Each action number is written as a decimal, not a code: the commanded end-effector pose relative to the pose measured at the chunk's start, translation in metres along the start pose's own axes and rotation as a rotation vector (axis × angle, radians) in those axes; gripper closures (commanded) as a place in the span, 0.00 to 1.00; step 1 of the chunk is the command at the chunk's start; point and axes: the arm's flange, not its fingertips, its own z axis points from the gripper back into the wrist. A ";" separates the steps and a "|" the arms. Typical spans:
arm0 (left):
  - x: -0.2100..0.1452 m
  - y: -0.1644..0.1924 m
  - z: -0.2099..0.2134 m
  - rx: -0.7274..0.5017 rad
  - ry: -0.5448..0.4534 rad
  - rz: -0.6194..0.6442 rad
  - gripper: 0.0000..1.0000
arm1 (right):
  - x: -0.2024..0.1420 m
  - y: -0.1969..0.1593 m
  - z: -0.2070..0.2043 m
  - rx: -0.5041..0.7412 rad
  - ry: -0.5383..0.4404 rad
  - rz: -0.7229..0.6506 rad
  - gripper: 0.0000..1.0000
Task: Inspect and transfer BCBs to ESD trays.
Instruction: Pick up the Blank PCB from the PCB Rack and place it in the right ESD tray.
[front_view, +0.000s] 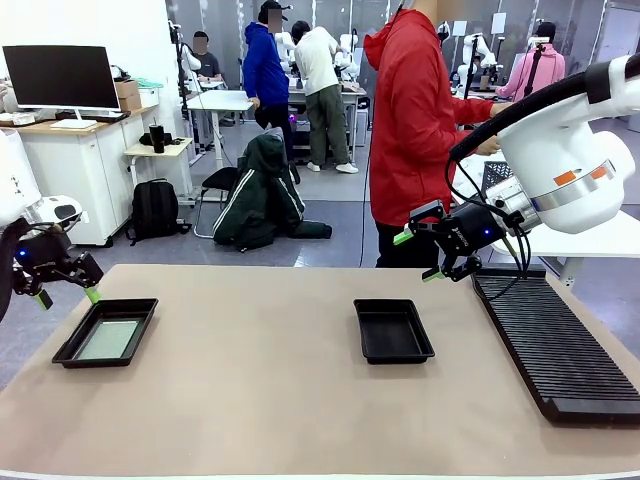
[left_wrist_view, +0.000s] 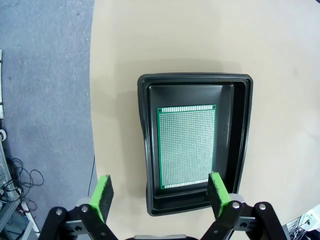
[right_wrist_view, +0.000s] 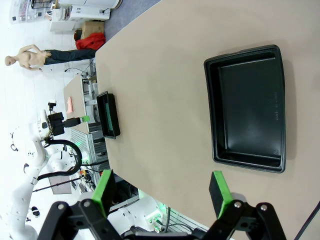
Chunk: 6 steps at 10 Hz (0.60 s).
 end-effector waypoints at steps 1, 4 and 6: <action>0.000 0.002 -0.002 -0.001 -0.007 -0.001 0.00 | 0.000 0.001 0.000 -0.002 0.001 -0.001 0.00; 0.000 0.002 -0.002 -0.001 -0.007 -0.001 0.00 | 0.000 0.001 0.000 -0.002 0.001 -0.001 0.00; 0.000 0.002 -0.002 -0.001 -0.007 -0.001 0.00 | 0.000 0.001 0.000 -0.002 0.001 -0.001 0.00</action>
